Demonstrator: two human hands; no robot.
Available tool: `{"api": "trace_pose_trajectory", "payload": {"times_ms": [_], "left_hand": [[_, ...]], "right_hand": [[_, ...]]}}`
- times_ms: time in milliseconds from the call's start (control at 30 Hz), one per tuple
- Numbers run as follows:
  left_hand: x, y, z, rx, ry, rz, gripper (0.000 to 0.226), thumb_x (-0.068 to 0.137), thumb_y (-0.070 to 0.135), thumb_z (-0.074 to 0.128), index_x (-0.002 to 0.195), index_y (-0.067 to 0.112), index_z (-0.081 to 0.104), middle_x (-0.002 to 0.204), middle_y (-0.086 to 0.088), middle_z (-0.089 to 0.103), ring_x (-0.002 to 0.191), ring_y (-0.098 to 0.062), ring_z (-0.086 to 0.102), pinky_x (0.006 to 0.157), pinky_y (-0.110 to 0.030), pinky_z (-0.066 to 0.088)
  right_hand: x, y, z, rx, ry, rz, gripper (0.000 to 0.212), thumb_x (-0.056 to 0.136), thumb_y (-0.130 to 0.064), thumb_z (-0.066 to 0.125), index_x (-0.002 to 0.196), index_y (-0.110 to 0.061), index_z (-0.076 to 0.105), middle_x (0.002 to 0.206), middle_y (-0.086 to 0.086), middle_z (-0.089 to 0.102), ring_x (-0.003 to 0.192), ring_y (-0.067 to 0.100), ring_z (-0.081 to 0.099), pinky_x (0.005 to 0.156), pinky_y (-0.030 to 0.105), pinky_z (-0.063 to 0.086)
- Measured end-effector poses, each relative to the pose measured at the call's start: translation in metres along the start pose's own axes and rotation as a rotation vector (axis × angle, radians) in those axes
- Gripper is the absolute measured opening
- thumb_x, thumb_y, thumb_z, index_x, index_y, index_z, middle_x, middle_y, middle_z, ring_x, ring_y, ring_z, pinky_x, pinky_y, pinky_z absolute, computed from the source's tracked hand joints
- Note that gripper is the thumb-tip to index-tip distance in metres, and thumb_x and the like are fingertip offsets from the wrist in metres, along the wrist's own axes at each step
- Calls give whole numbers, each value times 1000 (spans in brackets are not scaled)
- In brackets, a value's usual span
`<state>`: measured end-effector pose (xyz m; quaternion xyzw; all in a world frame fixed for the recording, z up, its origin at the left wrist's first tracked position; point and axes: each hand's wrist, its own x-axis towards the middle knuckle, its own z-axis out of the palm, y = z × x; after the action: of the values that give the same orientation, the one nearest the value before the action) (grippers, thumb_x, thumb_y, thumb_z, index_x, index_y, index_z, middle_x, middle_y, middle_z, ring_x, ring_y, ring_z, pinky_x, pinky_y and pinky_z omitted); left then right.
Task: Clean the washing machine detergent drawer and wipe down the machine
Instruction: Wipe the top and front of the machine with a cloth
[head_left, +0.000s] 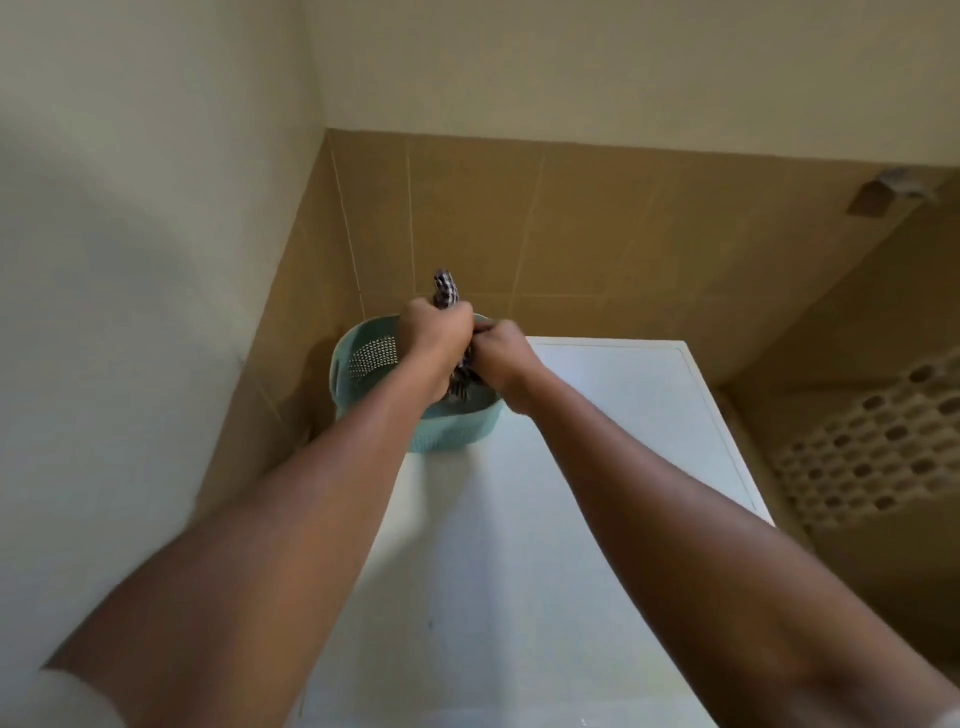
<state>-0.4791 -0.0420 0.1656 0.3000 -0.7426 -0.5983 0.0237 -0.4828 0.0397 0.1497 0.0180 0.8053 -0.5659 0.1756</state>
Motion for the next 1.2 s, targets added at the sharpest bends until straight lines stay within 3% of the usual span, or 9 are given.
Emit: {"api": "trace_pose_trajectory", "payload": {"times_ms": [133, 233, 367, 433, 500, 600, 667, 933, 1200], "left_hand": [[-75, 21, 23, 134, 17, 288, 13, 93, 20, 51, 102, 11, 54, 102, -8, 65, 92, -29, 63, 80, -38, 54], [-147, 6, 62, 88, -184, 436, 35, 94, 14, 51, 128, 10, 53, 107, -7, 70, 93, -27, 66, 77, -32, 52], [-247, -45, 127, -45, -556, 469, 43, 81, -5, 52, 117, 19, 51, 95, 1, 61, 81, -9, 58, 71, -22, 44], [-280, -75, 156, -98, -683, 369, 46, 77, -5, 55, 115, 21, 52, 99, 2, 63, 87, -6, 61, 76, -23, 49], [-305, -110, 176, -92, -722, 227, 47, 76, -3, 56, 115, 23, 55, 113, 3, 67, 97, 0, 63, 84, -27, 54], [-319, -160, 179, 173, -461, 91, 57, 84, -7, 53, 131, 24, 52, 136, -1, 60, 107, 2, 62, 86, -18, 53], [-316, -181, 175, 365, -259, 90, 63, 87, -10, 51, 141, 21, 48, 147, -2, 51, 131, -12, 50, 98, -15, 39], [-300, -185, 190, 523, -280, 307, 57, 89, -4, 48, 138, 25, 50, 152, 7, 43, 142, -8, 33, 115, -17, 25], [-261, -172, 192, 521, -161, 387, 51, 87, -2, 47, 133, 19, 56, 144, 8, 47, 138, -6, 35, 114, -20, 30]], "right_hand": [[-60, -2, -61, 520, -9, 89, 25, 97, -20, 47, 101, -10, 69, 83, 7, 63, 73, 23, 56, 71, 35, 47], [-105, 28, -113, 687, -71, 86, 52, 96, -63, 42, 98, -18, 68, 92, 8, 66, 79, 22, 63, 81, 39, 52], [-172, 100, -177, 878, 76, -81, 53, 97, -61, 46, 121, -17, 64, 109, 11, 62, 99, 25, 60, 106, 51, 41], [-202, 143, -202, 723, 237, -159, 56, 96, -60, 46, 136, -24, 59, 128, 1, 65, 117, 20, 61, 109, 47, 43], [-223, 188, -218, 274, 377, -189, 63, 96, -67, 36, 150, -35, 41, 151, -2, 48, 139, 17, 46, 115, 52, 37], [-236, 258, -216, -522, 356, 15, 77, 92, -77, 4, 159, -38, 6, 168, -7, 0, 155, 22, -7, 117, 69, -8], [-243, 293, -208, -747, 305, 138, 78, 93, -74, -1, 158, -33, -10, 166, -2, -17, 150, 25, -27, 111, 64, -25], [-216, 317, -199, -842, 370, 178, 75, 99, -62, 8, 160, -22, -6, 167, 11, -11, 151, 29, -24, 120, 53, -15], [-37, 265, -240, -928, 223, 66, 76, 99, -58, 23, 161, -24, -5, 167, 19, -7, 153, 35, -14, 122, 53, -10]]}}
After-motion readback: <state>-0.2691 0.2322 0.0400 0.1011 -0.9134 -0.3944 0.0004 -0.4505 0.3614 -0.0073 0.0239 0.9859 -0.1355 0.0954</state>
